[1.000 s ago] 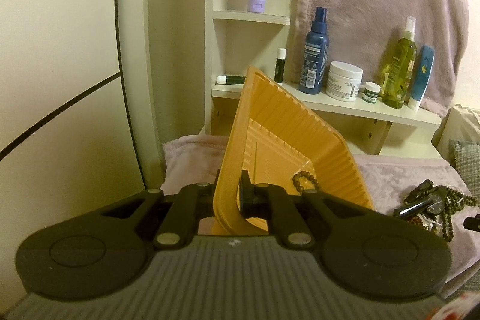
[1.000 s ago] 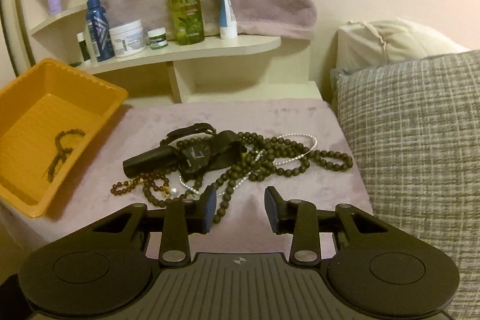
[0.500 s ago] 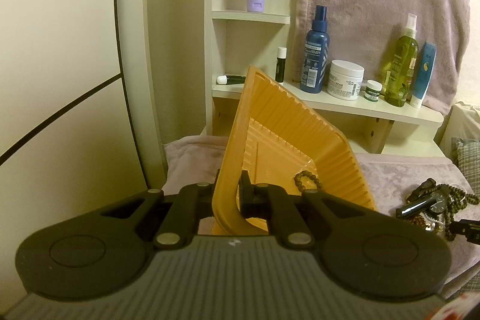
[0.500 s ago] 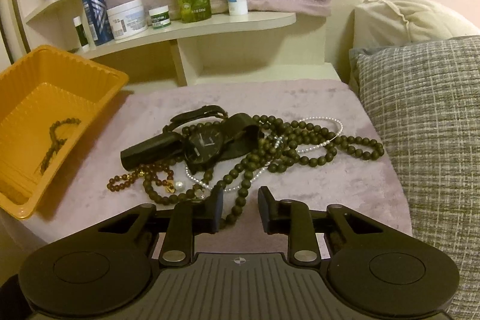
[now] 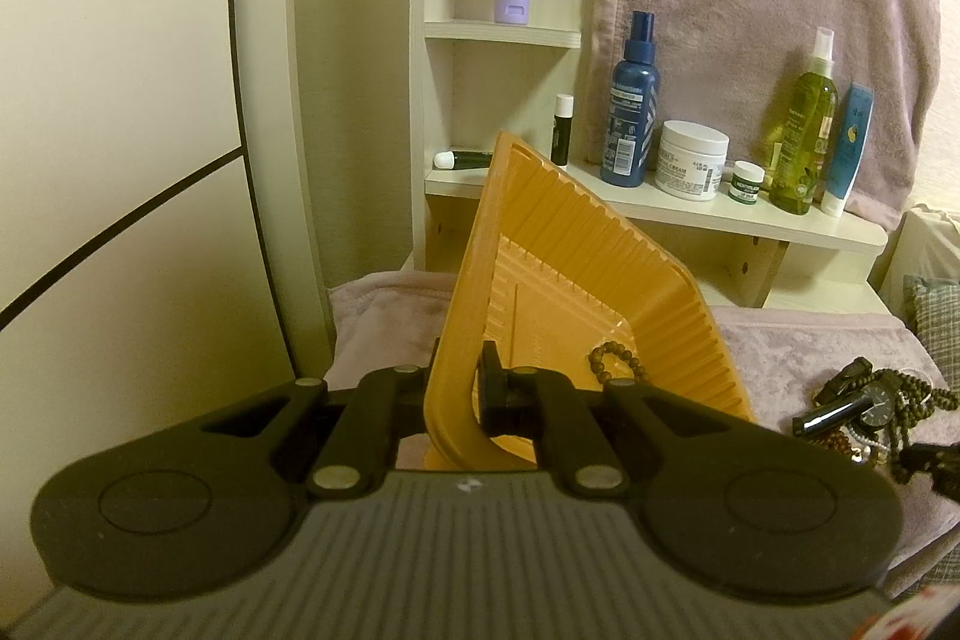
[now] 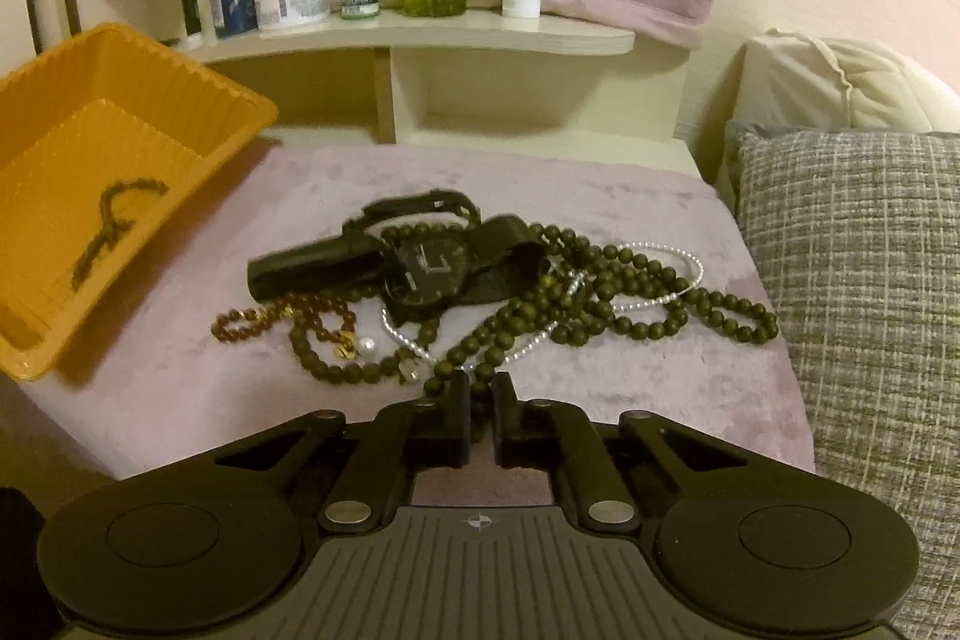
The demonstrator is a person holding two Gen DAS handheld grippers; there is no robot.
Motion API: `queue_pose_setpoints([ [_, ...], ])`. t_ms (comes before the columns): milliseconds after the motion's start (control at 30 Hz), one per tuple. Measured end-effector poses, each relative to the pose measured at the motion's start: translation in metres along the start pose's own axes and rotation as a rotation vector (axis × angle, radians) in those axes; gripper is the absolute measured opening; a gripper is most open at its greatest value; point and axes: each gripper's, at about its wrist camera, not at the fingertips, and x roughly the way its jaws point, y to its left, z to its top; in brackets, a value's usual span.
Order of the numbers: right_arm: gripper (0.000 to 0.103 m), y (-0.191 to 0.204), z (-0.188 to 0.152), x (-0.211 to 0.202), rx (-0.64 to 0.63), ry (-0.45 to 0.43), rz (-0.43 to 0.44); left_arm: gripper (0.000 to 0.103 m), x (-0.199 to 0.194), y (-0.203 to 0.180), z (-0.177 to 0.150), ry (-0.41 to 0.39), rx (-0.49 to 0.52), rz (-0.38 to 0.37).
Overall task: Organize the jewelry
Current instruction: 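Grasp another dark bead necklace from the pile with the right gripper, then lift the long necklace high and lower it into the orange tray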
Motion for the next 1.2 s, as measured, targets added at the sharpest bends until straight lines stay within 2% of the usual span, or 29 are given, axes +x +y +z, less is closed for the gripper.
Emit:
queue_pose_setpoints([
  [133, 0.006, 0.0, 0.015, -0.025, -0.028, -0.074, -0.003, 0.007, 0.001, -0.002, 0.0, -0.002, 0.0, 0.002],
  [533, 0.006, -0.017, 0.093, -0.098, -0.164, -0.279, -0.029, 0.007, 0.0, -0.001, -0.001, -0.007, -0.01, -0.006],
  [1200, 0.006, -0.019, 0.185, -0.169, -0.277, -0.534, -0.069, 0.007, -0.002, 0.001, -0.001, -0.01, -0.017, -0.015],
])
